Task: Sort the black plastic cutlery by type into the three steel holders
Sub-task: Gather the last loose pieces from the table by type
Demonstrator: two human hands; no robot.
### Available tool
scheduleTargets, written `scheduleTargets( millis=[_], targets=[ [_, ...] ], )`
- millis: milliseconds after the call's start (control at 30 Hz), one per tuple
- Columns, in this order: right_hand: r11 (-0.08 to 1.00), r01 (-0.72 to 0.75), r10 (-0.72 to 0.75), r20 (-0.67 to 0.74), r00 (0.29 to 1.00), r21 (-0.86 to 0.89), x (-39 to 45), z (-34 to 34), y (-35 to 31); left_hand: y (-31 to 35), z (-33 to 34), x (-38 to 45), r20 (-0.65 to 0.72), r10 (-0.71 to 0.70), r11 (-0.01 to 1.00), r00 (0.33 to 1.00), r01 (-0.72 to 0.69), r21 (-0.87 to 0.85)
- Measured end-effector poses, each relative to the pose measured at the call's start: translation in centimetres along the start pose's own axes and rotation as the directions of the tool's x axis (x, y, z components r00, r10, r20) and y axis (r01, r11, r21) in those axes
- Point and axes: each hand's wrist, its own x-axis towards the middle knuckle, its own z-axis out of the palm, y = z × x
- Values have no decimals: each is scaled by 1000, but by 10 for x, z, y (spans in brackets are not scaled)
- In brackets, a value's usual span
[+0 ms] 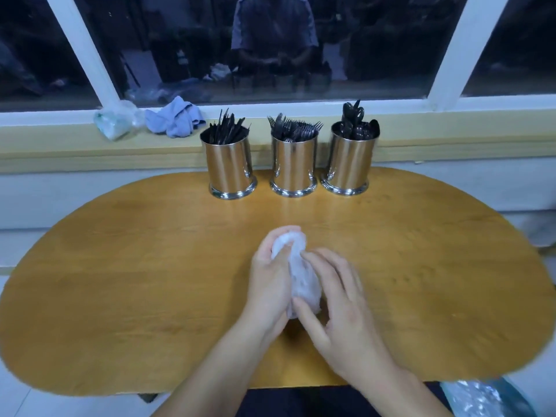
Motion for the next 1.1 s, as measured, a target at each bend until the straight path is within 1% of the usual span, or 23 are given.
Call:
scheduleTargets(
  millis=[67, 167, 233, 300, 367, 400, 433, 500, 533, 567, 633, 667, 700, 733, 767, 833, 867, 933, 967, 1000, 1033, 1067, 1100],
  targets=[
    [997, -2, 0, -27, 1000, -81, -14, -13, 6, -8, 11, -14, 103, -52, 996, 993, 44, 75],
    [989, -35, 35, -1, 999, -145, -30, -34, 17, -14, 29, -28, 254, -133, 983, 958, 96, 155],
    [990, -61, 63, 17, 998, -126, -42, -44, 21, -19, 40, -33, 325, -166, 965, 931, 86, 247],
    [990, -114, 113, -21, 993, -80, -53, -53, 23, -26, 52, -37, 404, -190, 941, 895, 48, 336],
    [985, -162, 156, -98, 983, -56, -60, -63, 24, -29, 60, -39, 497, -193, 916, 846, -26, 400],
    [978, -202, 193, -151, 970, -47, -67, -71, 26, -33, 66, -41, 556, -211, 909, 804, -47, 413],
    [969, -248, 239, -197, 951, -20, -73, -79, 27, -37, 72, -44, 603, -232, 911, 763, -47, 409],
    [938, -340, 345, -274, 898, 66, -90, -99, 30, -47, 88, -54, 678, -263, 937, 686, 13, 349],
    [922, -377, 384, -328, 863, 87, -98, -109, 32, -52, 95, -61, 698, -259, 941, 667, 11, 339],
    [905, -416, 416, -392, 820, 91, -108, -120, 34, -60, 102, -67, 706, -230, 931, 669, -59, 360],
    [868, -485, 468, -503, 726, 106, -128, -140, 36, -76, 117, -80, 715, -97, 847, 692, -320, 425],
    [852, -511, 486, -532, 694, 112, -141, -150, 40, -84, 128, -86, 724, -32, 791, 690, -425, 440],
    [841, -531, 498, -537, 681, 107, -154, -159, 42, -91, 140, -92, 728, 7, 756, 686, -480, 445],
    [836, -539, 507, -522, 686, 104, -168, -167, 44, -98, 151, -98, 730, 16, 748, 683, -493, 444],
    [837, -532, 520, -489, 700, 128, -182, -176, 46, -107, 164, -102, 733, 1, 772, 680, -467, 432],
    [828, -476, 560, -387, 733, 295, -209, -196, 52, -126, 191, -107, 715, -87, 847, 694, -326, 420],
    [804, -460, 580, -329, 745, 376, -221, -204, 56, -137, 204, -109, 697, -129, 860, 706, -271, 433],
    [768, -483, 618, -287, 732, 421, -237, -214, 73, -159, 226, -106, 681, -196, 857, 705, -215, 468],
    [749, -498, 646, -314, 696, 436, -243, -218, 86, -170, 236, -102, 693, -226, 853, 685, -204, 480],
    [723, -505, 681, -360, 638, 472, -248, -222, 101, -178, 245, -99, 716, -247, 851, 653, -206, 482],
    [687, -497, 719, -394, 573, 530, -251, -225, 118, -185, 254, -94, 744, -249, 838, 620, -247, 486],
    [659, -490, 746, -412, 524, 571, -254, -227, 136, -190, 261, -87, 776, -224, 803, 589, -340, 490],
    [647, -495, 759, -424, 494, 581, -256, -228, 155, -192, 267, -79, 815, -176, 727, 552, -485, 486]
  ],
)
